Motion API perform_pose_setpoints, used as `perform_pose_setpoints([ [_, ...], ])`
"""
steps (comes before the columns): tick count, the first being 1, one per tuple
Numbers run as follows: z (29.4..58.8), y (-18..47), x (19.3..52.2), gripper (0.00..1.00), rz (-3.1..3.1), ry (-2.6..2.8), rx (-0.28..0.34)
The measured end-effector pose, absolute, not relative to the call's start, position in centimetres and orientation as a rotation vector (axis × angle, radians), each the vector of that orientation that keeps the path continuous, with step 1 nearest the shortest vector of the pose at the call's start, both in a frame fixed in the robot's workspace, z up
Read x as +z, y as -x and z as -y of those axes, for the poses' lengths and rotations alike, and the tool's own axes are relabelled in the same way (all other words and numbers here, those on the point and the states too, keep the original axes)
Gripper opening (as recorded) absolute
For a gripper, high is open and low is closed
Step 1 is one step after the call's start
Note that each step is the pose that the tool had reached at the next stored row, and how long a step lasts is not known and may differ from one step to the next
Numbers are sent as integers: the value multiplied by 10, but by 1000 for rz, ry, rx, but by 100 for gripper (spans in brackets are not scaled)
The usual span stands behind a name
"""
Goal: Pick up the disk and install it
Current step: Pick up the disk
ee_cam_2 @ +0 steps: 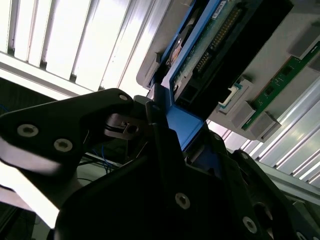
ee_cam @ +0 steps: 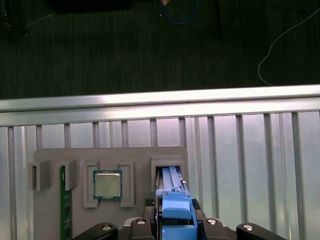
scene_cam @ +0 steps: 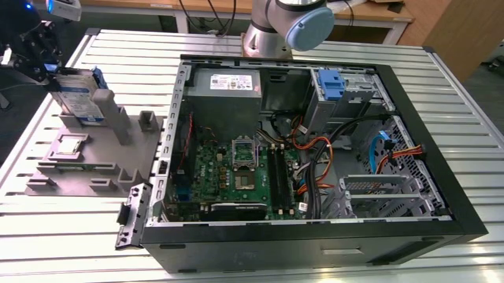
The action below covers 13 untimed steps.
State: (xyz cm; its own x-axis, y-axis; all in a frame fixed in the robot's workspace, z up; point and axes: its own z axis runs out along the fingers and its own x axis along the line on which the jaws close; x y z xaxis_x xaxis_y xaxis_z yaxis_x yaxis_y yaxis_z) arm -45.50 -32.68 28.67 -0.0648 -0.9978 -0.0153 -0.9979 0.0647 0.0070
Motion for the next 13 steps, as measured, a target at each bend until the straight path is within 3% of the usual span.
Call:
perform_pose_setpoints([
  [13,327,455,291,37,-2287,2144,24],
])
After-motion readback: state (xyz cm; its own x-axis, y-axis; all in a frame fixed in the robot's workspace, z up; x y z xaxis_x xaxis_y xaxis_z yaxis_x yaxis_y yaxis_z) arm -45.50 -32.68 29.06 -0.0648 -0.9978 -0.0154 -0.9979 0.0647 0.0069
